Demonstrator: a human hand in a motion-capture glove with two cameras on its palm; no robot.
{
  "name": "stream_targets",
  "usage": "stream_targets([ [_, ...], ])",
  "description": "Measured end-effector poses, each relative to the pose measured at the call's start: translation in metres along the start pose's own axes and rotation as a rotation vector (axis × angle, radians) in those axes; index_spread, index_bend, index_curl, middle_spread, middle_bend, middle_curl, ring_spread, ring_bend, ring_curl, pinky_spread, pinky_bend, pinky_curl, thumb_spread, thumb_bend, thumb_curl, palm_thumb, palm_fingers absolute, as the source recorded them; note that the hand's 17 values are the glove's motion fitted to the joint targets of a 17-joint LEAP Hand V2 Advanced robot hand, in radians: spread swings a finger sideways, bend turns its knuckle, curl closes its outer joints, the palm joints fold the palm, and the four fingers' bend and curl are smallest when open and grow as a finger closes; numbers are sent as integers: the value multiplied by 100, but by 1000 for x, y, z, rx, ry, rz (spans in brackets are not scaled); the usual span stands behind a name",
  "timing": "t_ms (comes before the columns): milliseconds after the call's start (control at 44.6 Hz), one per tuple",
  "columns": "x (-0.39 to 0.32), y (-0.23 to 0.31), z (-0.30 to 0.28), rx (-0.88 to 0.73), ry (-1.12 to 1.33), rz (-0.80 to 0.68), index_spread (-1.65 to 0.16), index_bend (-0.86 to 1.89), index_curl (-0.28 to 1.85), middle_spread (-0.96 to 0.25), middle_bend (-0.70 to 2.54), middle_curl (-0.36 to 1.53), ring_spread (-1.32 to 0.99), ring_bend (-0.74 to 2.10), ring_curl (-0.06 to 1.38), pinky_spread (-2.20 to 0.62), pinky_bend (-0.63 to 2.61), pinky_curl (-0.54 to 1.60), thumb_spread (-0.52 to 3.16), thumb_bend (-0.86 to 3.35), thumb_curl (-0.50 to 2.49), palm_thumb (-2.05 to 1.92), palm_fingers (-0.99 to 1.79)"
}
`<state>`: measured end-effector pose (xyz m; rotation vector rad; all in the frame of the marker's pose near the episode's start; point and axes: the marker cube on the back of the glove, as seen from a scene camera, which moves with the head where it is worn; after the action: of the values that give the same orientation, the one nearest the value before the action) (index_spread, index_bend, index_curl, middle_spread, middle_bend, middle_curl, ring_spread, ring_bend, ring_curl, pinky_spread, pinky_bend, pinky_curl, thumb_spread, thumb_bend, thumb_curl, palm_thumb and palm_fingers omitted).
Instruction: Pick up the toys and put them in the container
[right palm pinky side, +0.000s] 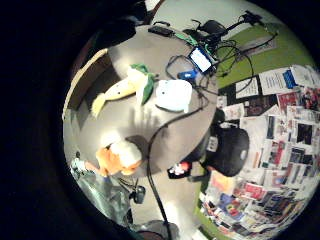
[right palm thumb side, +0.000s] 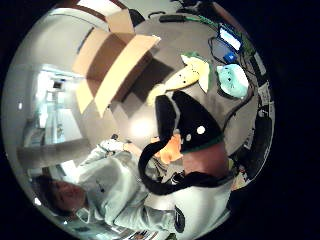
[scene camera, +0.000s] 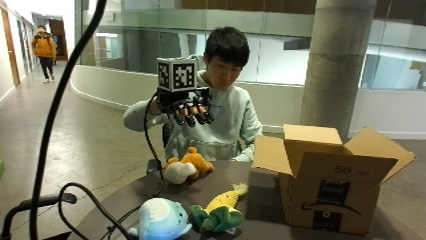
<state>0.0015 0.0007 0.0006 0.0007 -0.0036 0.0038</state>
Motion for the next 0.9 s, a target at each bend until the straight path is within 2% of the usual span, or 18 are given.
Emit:
stream_targets([
  [112,10,1,0,-2,-16,24,-19,22,9,-6,15,4,-8,22,5,-2,44,13,77,8,2,8,12],
  [224,24,0,-8,-14,-16,59,-24,19,13,-7,17,8,-11,24,8,-3,47,17,104,7,4,6,8],
  [404,43,-14,-14,-14,60,96,-28,14,15,-8,18,13,-12,30,12,-4,55,23,126,4,8,0,-1],
  [561,63,-40,-2,35,123,99,-29,13,17,-9,15,16,-12,21,13,-4,62,26,134,2,11,-1,-17],
  [651,80,-63,16,63,115,90,-29,12,18,-8,13,17,-12,19,14,-4,62,28,137,1,13,0,-20],
  [763,110,-91,60,26,49,63,-30,13,19,-8,13,18,-11,16,15,-3,62,29,138,0,15,0,-22],
  [830,122,-97,94,-16,19,110,-30,15,20,-9,13,18,-11,13,14,-3,58,29,137,0,16,1,-26],
  [897,127,-94,130,-121,-23,215,-30,16,21,-9,14,19,-10,11,13,-2,56,29,134,-1,17,0,-29],
])
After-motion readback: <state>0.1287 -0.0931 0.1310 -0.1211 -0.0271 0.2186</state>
